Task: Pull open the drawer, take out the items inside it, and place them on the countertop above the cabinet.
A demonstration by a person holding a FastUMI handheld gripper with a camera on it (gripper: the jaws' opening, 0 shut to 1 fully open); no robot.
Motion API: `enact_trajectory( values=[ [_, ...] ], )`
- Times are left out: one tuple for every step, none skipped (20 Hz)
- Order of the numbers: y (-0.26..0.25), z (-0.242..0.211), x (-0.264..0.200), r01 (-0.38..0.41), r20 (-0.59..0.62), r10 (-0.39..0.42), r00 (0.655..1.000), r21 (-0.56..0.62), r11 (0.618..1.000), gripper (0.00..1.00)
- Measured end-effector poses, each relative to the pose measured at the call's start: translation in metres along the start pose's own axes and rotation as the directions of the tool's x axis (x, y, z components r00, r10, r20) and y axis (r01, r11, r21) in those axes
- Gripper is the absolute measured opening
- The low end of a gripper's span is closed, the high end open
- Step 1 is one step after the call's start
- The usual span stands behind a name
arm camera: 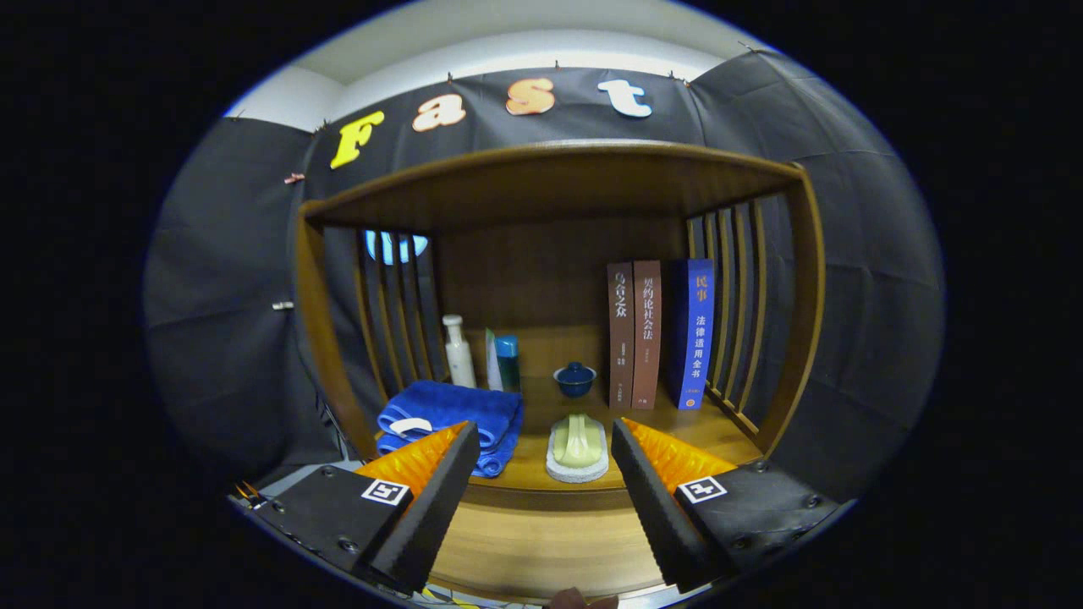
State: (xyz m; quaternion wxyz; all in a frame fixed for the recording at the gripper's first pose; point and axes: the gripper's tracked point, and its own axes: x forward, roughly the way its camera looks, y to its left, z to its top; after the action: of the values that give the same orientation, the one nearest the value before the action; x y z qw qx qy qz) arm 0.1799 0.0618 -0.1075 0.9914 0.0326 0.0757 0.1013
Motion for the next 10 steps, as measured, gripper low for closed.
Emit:
enact_trajectory(
  values=[
    [0.0, -0.001, -0.013, -0.007, 0.034, 0.007, 0.999, -0.004, 1.0, 1.0],
    [0.0, -0.003, -0.025, -0.009, 0.066, 0.01, 0.998, -0.028, 1.0, 0.99],
    [-0.002, -0.008, -0.037, -0.003, 0.079, 0.007, 0.997, -0.058, 0.998, 0.99],
    [-0.003, -0.015, -0.049, 0.005, 0.083, 0.001, 0.997, -0.076, 0.997, 0.99],
    [-0.001, -0.019, -0.063, 0.006, 0.093, 0.0, 0.996, -0.06, 0.998, 0.99],
    [0.005, -0.023, -0.074, -0.007, 0.102, 0.011, 0.995, -0.031, 0.999, 0.99],
    [0.009, -0.028, -0.085, -0.015, 0.116, 0.016, 0.993, -0.009, 1.0, 0.99],
    [0.005, -0.032, -0.094, -0.007, 0.128, 0.007, 0.992, 0.001, 1.0, 0.99],
    [0.003, -0.038, -0.101, 0.002, 0.14, -0.002, 0.99, -0.003, 1.0, 0.99],
    [0.0, -0.046, -0.109, 0.022, 0.15, -0.02, 0.988, -0.011, 1.0, 0.99]
  ],
)
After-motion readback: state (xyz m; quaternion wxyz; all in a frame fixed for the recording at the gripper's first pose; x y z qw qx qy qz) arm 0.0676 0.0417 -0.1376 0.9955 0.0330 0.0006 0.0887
